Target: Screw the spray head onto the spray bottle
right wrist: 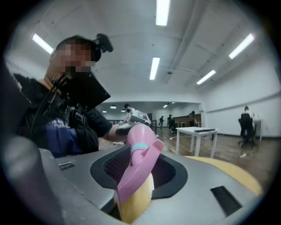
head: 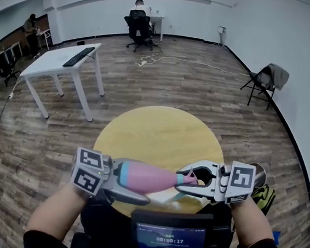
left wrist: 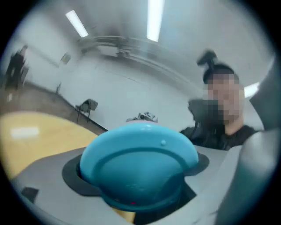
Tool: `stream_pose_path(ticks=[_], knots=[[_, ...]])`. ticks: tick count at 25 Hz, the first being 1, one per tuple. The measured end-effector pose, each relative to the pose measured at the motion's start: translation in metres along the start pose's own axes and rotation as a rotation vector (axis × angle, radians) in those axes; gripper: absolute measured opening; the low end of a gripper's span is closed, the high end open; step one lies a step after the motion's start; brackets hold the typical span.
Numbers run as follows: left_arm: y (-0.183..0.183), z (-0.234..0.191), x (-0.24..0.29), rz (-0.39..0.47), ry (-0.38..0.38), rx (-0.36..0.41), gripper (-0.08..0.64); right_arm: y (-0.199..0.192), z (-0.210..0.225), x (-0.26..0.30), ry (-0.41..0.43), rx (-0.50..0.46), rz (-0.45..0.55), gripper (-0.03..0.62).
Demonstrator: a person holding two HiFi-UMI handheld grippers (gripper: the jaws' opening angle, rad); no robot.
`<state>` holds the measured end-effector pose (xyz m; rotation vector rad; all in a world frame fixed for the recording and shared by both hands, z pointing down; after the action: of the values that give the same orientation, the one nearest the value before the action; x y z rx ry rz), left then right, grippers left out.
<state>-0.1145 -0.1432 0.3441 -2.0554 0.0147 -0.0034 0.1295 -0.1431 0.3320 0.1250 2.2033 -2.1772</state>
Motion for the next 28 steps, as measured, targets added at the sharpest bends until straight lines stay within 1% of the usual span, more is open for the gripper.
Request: stream_pose_path(ticks=[1, 2, 3, 4, 5, 6, 7, 8, 9, 10, 11, 12, 13, 15, 17, 19, 21, 23, 24, 25, 27, 28], knots=[[0.0, -0.005, 0.0, 0.041, -0.023, -0.156, 0.545, 0.003, -0.005, 0.001, -0.002, -0.089, -0.022, 0.155], [0.001, -0.007, 0.0, 0.082, -0.034, -0.24, 0.545, 0.004, -0.008, 0.001, -0.004, -0.142, -0.032, 0.155], [0.003, -0.006, 0.0, 0.127, -0.03, -0.241, 0.546, 0.002, -0.006, 0.0, -0.009, -0.147, -0.023, 0.155], [0.008, -0.004, -0.001, 0.172, -0.008, -0.17, 0.546, -0.001, -0.001, -0.003, -0.018, -0.099, 0.001, 0.155], [0.014, -0.001, -0.002, 0.2, 0.034, -0.032, 0.549, -0.006, 0.007, -0.006, -0.025, -0.006, 0.032, 0.153], [0.019, 0.004, -0.003, 0.193, 0.097, 0.175, 0.549, -0.013, 0.016, -0.009, -0.027, 0.117, 0.06, 0.153], [0.021, 0.01, -0.003, 0.141, 0.169, 0.434, 0.554, -0.021, 0.024, -0.011, -0.028, 0.245, 0.078, 0.153], [0.018, 0.018, -0.001, 0.053, 0.231, 0.697, 0.554, -0.031, 0.03, -0.013, -0.028, 0.361, 0.084, 0.153], [0.012, 0.026, 0.001, -0.046, 0.272, 0.91, 0.557, -0.042, 0.034, -0.013, -0.024, 0.453, 0.084, 0.153], [0.004, 0.033, 0.004, -0.129, 0.289, 1.056, 0.557, -0.053, 0.035, -0.013, -0.016, 0.519, 0.083, 0.153], [-0.003, 0.038, 0.008, -0.186, 0.285, 1.149, 0.557, -0.061, 0.036, -0.013, -0.005, 0.56, 0.083, 0.153], [-0.008, 0.041, 0.01, -0.218, 0.276, 1.206, 0.557, -0.067, 0.036, -0.013, 0.003, 0.581, 0.085, 0.153], [-0.009, 0.043, 0.011, -0.234, 0.27, 1.237, 0.557, -0.07, 0.037, -0.013, 0.008, 0.588, 0.089, 0.153], [-0.005, 0.044, 0.006, -0.252, 0.267, 1.249, 0.557, -0.069, 0.042, -0.015, 0.011, 0.586, 0.115, 0.153], [-0.001, 0.044, -0.002, -0.288, 0.257, 1.227, 0.557, -0.063, 0.047, -0.019, 0.012, 0.594, 0.172, 0.153], [-0.004, 0.04, -0.004, -0.326, 0.258, 1.193, 0.557, -0.057, 0.048, -0.024, 0.018, 0.61, 0.218, 0.153], [-0.012, 0.038, 0.003, -0.34, 0.258, 1.188, 0.557, -0.052, 0.041, -0.02, 0.048, 0.604, 0.21, 0.153], [-0.02, 0.039, 0.012, -0.328, 0.223, 1.196, 0.557, -0.044, 0.032, -0.012, 0.079, 0.574, 0.195, 0.153], [-0.021, 0.039, 0.014, -0.312, 0.209, 1.174, 0.557, -0.04, 0.03, -0.01, 0.077, 0.551, 0.187, 0.153], [-0.021, 0.038, 0.014, -0.302, 0.202, 1.133, 0.555, -0.037, 0.029, -0.01, 0.063, 0.523, 0.172, 0.153], [-0.022, 0.03, 0.013, -0.306, 0.19, 1.035, 0.551, -0.032, 0.026, -0.01, 0.026, 0.458, 0.13, 0.152], [-0.022, 0.026, 0.012, -0.303, 0.176, 0.967, 0.549, -0.029, 0.023, -0.01, 0.016, 0.42, 0.114, 0.152]])
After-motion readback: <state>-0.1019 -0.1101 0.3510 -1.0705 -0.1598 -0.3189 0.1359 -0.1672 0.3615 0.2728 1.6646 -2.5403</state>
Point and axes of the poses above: the fingertips, and each gripper's own axes: x forward along the fingers, z to its right, y out of its top, the point moved 10 cm from there along -x, backward along the fingers, and after that the axes turned 11 degrees about z, right-handed, at the moved point
